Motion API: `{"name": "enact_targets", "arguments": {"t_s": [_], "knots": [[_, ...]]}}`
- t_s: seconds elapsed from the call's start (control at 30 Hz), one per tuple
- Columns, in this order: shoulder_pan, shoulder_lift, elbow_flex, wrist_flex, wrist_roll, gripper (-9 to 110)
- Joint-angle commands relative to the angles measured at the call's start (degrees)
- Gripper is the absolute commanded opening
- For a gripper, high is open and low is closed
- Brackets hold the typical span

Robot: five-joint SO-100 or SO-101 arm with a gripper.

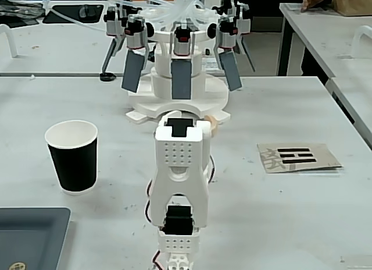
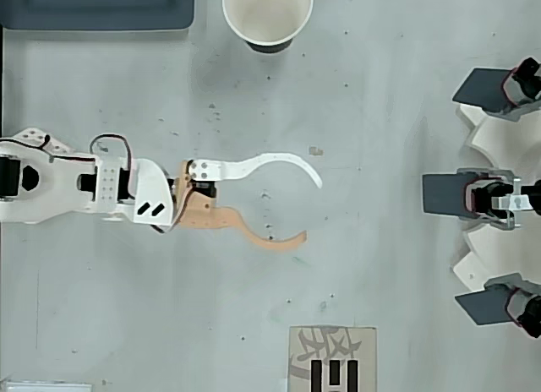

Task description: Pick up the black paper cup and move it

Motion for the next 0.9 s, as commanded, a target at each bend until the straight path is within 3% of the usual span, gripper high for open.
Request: {"name": "enact_targets", "arguments": {"t_s": [0.0,0.87], "knots": [[0.35,3.87,1.76,-2.20,0.26,15],[-9.05,12.39,12.57,-6.15,4.57,44]]}}
